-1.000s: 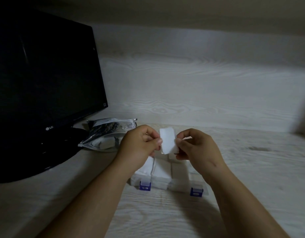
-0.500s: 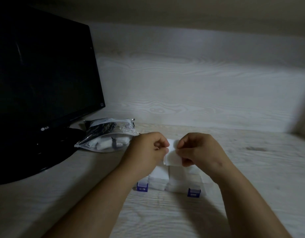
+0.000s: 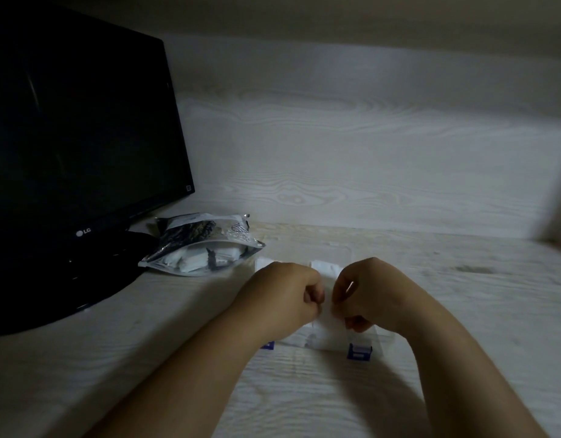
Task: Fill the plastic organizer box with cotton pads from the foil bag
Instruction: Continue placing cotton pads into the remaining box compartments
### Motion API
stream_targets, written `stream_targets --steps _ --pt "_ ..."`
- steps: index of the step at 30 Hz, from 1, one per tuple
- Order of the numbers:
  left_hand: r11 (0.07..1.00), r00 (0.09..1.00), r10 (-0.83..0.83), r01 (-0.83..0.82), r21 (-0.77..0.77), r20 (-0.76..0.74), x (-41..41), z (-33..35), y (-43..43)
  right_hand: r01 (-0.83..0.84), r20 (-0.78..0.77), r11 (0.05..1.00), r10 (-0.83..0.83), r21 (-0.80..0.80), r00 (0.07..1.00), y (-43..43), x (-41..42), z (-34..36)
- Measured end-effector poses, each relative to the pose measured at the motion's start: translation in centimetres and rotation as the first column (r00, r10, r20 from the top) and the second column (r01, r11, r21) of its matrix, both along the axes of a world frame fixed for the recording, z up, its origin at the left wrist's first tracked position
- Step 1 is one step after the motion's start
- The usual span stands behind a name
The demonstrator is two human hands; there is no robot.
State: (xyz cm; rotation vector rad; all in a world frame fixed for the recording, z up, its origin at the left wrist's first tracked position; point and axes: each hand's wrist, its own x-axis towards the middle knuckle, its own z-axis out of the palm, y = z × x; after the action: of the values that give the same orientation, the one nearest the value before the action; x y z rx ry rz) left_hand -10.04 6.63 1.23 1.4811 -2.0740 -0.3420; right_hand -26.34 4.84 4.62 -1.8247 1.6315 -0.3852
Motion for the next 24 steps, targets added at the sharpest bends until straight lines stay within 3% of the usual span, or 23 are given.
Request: stream_targets --steps 14,21,24 --pt "0.999 0.979 -0.032 0.025 0.039 0.203 0.3 0.3 -0.3 -0.054 -0.129 0.998 0.051 -0.023 0.990 0.1 0.1 -0.1" --pt "0.999 0.986 -0.034 0.034 0.006 0.161 0.6 -0.1 -0.5 -0.121 -0.263 0.980 0.077 -0.155 0.962 -0.2 0.1 -0.5" --pt "0.998 0.993 -0.044 0.049 -0.037 0.114 1.1 -0.3 -0.6 -0.138 -0.240 0.965 0.084 -0.221 0.967 -0.2 0.1 -0.5"
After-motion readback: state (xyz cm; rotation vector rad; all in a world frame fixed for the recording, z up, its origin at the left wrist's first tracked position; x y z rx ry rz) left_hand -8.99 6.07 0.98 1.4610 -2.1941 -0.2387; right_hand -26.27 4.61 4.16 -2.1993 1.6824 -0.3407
